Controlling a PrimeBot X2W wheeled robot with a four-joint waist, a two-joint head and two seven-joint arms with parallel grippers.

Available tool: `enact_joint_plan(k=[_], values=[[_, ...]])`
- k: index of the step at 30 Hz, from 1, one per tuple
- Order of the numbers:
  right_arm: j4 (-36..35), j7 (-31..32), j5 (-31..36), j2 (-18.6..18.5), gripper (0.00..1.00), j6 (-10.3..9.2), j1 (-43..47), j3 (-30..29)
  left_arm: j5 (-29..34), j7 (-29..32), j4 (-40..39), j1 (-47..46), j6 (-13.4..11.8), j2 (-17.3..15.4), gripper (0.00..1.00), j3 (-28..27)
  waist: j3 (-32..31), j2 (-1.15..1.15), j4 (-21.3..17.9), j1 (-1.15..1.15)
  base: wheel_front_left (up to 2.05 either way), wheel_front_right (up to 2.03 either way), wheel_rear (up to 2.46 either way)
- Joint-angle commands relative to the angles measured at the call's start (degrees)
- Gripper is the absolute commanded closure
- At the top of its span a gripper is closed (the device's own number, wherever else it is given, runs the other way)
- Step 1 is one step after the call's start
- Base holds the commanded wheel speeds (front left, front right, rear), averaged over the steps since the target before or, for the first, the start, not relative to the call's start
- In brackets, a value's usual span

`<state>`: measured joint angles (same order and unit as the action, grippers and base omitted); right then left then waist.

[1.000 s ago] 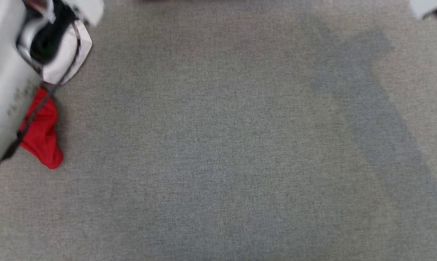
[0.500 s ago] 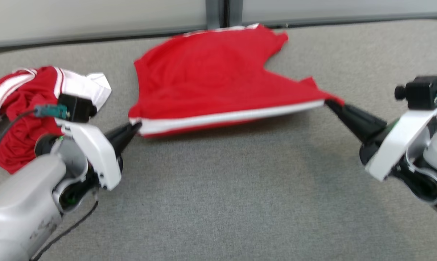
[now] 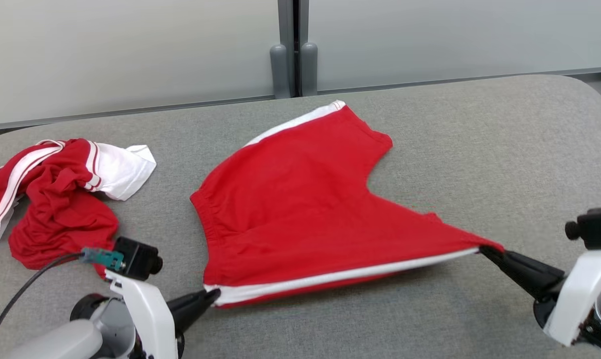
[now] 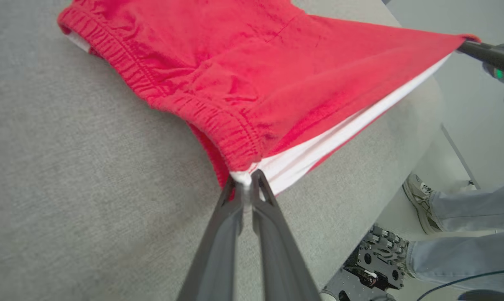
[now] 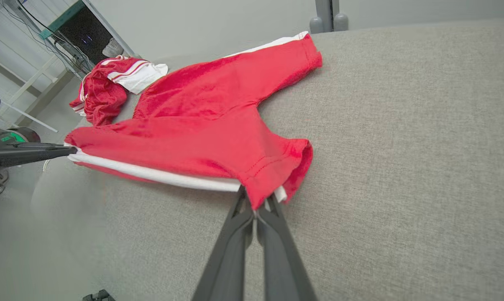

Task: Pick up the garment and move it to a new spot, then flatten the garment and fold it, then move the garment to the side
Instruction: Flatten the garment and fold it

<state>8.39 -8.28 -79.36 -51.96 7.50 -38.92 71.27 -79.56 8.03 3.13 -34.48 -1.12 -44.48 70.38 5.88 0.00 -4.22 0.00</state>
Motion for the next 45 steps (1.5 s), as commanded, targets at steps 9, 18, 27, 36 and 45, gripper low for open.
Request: enact_joint_plan(k=[9,18,27,36,45], values=[[-3.77,2.29,1.54,-3.28,1.0,0.0,2.92,-5.35,-3.69,4.48,-9.32,0.01,-3.17,-4.54,1.0,-0.63,0.52,0.0,1.55,0.0,0.0,0.0,0.0],[0.55,12.74,3.17,1.58,1.0,0.0,-6.32,-11.68,-17.96,23.14,-2.98,-11.23,2.68,-0.06,1.0,-4.07,6.33,0.0,5.07,0.0,0.0,0.0,0.0],[10.3,23.67,5.33,8.34,1.0,0.0,-19.5,-15.27,-22.55,33.8,8.45,-24.17,3.18,6.01,1.0,-7.47,14.47,0.0,9.01,0.0,0.0,0.0,0.0],[17.33,25.74,8.54,10.65,1.0,0.0,-30.37,-17.59,-21.1,34.64,15.89,-33.28,2.66,10.77,1.0,-9.89,22.34,0.0,12.29,0.0,0.0,0.0,0.0],[24.51,26.8,10.52,14.63,1.0,0.0,-37.03,-16.53,-18.99,33.73,21.21,-37.66,3.74,14.08,1.0,-10.54,27.52,0.0,13.71,0.0,0.0,0.0,0.0]])
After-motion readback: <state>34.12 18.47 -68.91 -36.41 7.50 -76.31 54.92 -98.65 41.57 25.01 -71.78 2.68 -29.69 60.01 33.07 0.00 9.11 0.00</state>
